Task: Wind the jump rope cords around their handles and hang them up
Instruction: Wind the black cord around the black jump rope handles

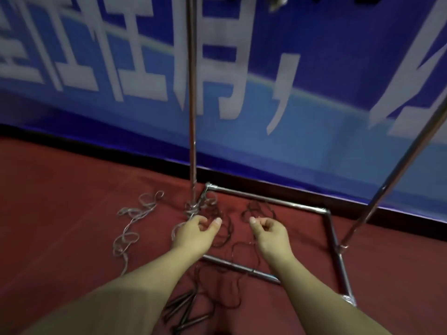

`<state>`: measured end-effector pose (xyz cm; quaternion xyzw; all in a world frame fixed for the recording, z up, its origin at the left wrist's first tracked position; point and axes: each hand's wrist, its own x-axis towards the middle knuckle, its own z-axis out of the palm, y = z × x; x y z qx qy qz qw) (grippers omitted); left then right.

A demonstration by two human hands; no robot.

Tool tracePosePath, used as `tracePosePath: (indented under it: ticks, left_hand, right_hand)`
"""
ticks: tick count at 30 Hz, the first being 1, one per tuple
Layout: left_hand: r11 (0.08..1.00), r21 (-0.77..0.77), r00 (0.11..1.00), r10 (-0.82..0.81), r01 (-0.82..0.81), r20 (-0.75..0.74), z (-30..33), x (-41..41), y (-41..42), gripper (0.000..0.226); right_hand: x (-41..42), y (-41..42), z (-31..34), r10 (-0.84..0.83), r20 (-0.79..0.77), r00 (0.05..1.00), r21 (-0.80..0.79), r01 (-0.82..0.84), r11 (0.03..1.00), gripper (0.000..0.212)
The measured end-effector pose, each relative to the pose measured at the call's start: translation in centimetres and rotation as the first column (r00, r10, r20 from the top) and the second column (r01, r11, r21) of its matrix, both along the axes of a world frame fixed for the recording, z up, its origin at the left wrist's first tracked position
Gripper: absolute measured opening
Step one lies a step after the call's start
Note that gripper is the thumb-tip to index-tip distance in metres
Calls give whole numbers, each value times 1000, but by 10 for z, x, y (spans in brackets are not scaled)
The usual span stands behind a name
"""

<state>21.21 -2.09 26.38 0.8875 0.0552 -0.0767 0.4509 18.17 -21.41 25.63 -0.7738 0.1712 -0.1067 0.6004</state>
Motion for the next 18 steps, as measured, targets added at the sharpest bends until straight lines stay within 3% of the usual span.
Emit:
tracePosePath:
  ticks: [8,14,18]
  left_hand:
    - [998,38,963,55,-46,-264,-121,-39,13,39]
    - [985,166,906,112,-47,-409,-200,-82,23,34]
    - [966,260,884,123,-2,-451,-241,-89,37,71]
  right_hand:
    - [-50,19,-165,41,-405,914,68,-15,998,28]
    - [-87,26,-235,126,-609,783,30,-136,990,54]
    - [-88,35,-248,157,-626,764,20,-186,982,50]
